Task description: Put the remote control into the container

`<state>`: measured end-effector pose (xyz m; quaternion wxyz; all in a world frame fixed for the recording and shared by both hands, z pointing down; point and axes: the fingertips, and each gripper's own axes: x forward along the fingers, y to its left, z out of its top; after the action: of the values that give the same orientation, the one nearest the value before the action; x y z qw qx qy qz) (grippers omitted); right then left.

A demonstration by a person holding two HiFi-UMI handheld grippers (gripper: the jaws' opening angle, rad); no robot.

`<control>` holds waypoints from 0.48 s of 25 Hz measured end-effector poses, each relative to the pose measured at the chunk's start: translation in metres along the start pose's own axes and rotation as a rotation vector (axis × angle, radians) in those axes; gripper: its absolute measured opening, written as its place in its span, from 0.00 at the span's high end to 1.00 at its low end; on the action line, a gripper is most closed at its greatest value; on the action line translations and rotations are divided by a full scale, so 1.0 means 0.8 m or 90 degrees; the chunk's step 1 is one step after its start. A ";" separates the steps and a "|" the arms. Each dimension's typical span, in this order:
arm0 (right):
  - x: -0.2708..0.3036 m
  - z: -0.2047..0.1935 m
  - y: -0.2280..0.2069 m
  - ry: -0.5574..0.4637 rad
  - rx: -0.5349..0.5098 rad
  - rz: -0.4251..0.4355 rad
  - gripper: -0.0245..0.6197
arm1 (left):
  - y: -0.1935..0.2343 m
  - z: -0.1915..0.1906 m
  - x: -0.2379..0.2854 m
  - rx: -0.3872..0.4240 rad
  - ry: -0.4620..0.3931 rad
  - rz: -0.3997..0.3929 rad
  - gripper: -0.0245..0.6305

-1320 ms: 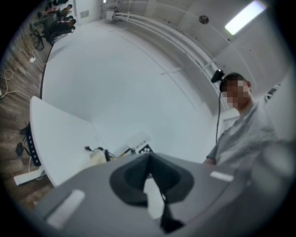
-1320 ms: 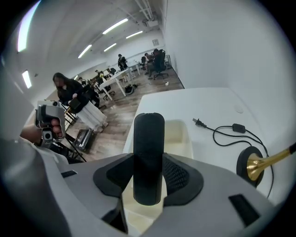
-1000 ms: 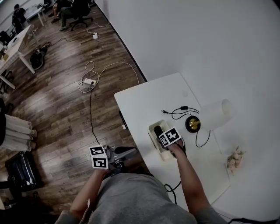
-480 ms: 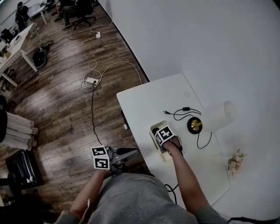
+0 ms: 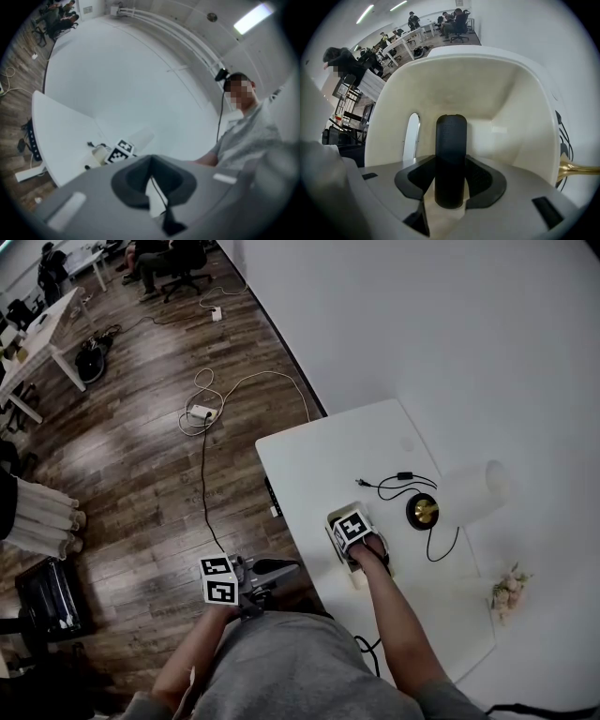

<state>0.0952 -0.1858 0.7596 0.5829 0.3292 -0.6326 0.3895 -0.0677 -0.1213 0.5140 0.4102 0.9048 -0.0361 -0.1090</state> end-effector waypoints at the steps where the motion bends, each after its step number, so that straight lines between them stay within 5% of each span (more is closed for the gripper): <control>1: 0.003 0.000 0.000 0.002 0.002 0.000 0.65 | 0.000 0.001 -0.001 0.000 -0.001 0.001 0.96; 12: 0.012 -0.005 0.003 0.008 0.000 0.009 0.65 | 0.005 -0.001 -0.007 -0.004 -0.008 0.010 0.96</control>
<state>0.0938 -0.1806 0.7687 0.5839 0.3225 -0.6312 0.3958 -0.0732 -0.1221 0.5184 0.4138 0.9023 -0.0453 -0.1119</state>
